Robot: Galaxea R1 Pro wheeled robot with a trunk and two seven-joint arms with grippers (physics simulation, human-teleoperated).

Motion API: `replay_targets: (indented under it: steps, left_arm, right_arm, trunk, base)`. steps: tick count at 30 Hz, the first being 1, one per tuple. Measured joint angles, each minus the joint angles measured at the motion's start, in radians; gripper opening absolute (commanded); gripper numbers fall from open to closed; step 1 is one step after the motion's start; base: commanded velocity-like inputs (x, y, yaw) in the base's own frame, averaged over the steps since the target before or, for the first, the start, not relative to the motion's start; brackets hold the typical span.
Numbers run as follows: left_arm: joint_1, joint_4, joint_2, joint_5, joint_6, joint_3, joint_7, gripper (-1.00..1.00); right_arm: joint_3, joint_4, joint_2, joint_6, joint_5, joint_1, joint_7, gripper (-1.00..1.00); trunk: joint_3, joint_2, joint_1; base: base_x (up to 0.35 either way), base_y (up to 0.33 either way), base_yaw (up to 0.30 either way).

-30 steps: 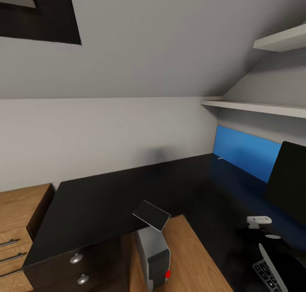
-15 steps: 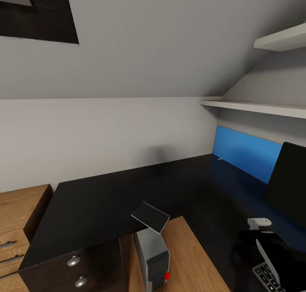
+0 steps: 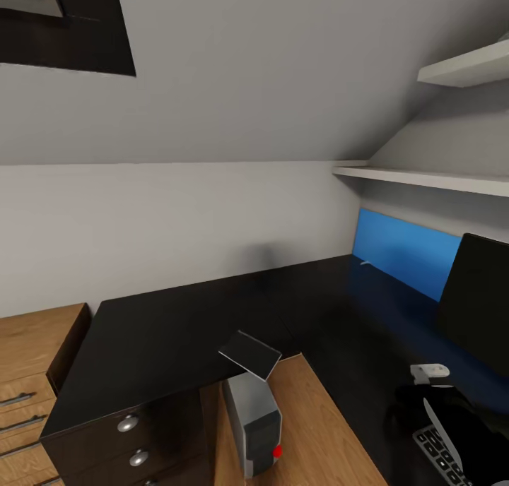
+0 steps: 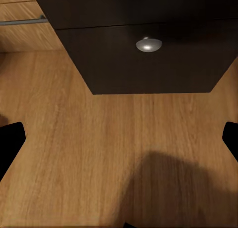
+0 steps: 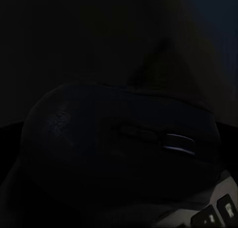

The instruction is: In the bedroom, organize the workspace by keeping the computer under the desk, ensuring the monitor is on the desk, placing the keyboard on the desk next to the monitor, placing the mouse on the desk next to the keyboard, moving the folder from the swivel chair onto the desk next to the mouse, stacking the notebook on top of the folder with the pen on top of the notebook, and positioning the swivel chair next to the desk.

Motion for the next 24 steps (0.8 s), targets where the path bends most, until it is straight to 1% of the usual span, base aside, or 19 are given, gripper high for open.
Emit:
replay_targets:
  steps: [5, 11, 24]
  left_arm:
    - [0.000, 0.000, 0.000, 0.000, 0.000, 0.000, 0.000, 1.00]
    - [0.000, 0.000, 0.000, 0.000, 0.000, 0.000, 0.000, 1.00]
    - [0.000, 0.000, 0.000, 0.000, 0.000, 0.000, 0.000, 1.00]
  right_arm:
    - [0.001, 0.000, 0.000, 0.001, 0.000, 0.000, 0.000, -1.00]
    - [0.019, 0.000, 0.000, 0.001, 0.000, 0.000, 0.000, -1.00]
    - [0.026, 0.000, -0.001, 0.000, 0.001, 0.000, 0.000, -1.00]
  trunk:
    - [0.000, 0.000, 0.000]
    - [0.000, 0.000, 0.000]
    - [0.000, 0.000, 0.000]
  base:
    - [-0.005, 0.000, 0.000]
    - [0.000, 0.000, 0.000]
    - [0.000, 0.000, 0.000]
